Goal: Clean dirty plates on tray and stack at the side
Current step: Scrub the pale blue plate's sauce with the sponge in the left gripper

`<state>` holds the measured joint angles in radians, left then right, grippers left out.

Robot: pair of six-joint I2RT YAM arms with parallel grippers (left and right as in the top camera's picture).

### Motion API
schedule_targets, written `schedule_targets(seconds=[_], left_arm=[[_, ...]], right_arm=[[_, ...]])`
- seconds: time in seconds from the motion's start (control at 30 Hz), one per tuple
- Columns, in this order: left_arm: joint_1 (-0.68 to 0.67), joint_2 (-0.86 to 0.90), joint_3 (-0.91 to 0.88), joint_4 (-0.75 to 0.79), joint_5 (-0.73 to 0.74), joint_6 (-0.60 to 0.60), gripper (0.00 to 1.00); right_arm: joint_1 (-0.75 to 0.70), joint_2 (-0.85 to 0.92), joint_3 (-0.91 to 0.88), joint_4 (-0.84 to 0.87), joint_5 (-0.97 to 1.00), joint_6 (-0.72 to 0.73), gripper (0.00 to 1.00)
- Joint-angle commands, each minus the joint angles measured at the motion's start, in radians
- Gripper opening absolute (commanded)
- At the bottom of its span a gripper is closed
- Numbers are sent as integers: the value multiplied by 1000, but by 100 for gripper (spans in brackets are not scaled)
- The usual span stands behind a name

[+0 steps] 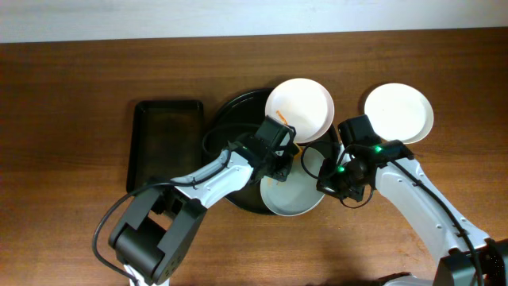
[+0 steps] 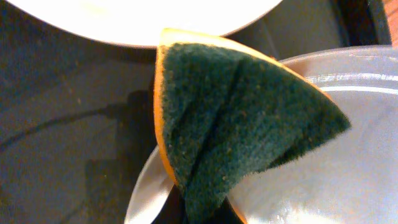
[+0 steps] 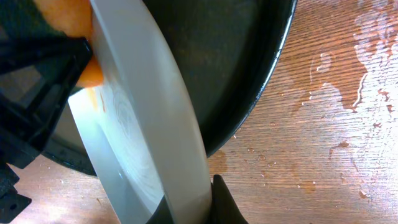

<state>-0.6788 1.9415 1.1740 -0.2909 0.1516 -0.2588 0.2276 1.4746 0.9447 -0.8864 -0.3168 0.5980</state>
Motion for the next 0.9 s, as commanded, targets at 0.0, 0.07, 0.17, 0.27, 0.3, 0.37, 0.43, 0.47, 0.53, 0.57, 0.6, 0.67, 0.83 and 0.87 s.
schedule_targets(seconds=[0.0, 0.07, 0.17, 0.27, 0.3, 0.37, 0.43, 0.47, 0.53, 0.57, 0.6, 0.67, 0.83, 0.87], left_arm=[[-14, 40, -18, 37, -10, -6, 0], [-12, 40, -16, 64, -35, -6, 0], [12, 9, 23, 66, -134, -6, 0], [79, -106, 47, 64, -138, -6, 0], [90, -124, 47, 56, -146, -6, 0], [113, -158, 47, 19, -148, -7, 0], [101, -169, 47, -75, -63, -7, 0], [93, -168, 46, -115, -21, -7, 0], [62, -168, 40, -228, 10, -7, 0], [48, -168, 36, -277, 9, -6, 0], [30, -167, 19, -302, 9, -6, 0], [-8, -167, -34, -275, 9, -7, 0], [-28, -167, -140, -222, 9, -22, 0], [-28, -167, -167, -164, 8, -37, 0]], right_arm=[[8, 8, 7, 3, -13, -17, 4], [8, 7, 7, 4, -13, -17, 4], [8, 7, 7, 4, -12, -17, 4], [8, 7, 7, 4, -12, -17, 4], [8, 7, 7, 4, -12, -18, 4], [8, 7, 7, 4, -12, -17, 4], [8, 7, 7, 4, -12, -17, 4], [8, 8, 7, 4, -12, -18, 4], [8, 7, 7, 6, -12, -17, 4], [8, 8, 7, 8, -12, -18, 4], [8, 7, 7, 8, -12, -17, 4], [8, 8, 7, 11, -12, -18, 4], [8, 7, 7, 11, -12, -18, 4], [8, 7, 7, 11, -12, -18, 4]])
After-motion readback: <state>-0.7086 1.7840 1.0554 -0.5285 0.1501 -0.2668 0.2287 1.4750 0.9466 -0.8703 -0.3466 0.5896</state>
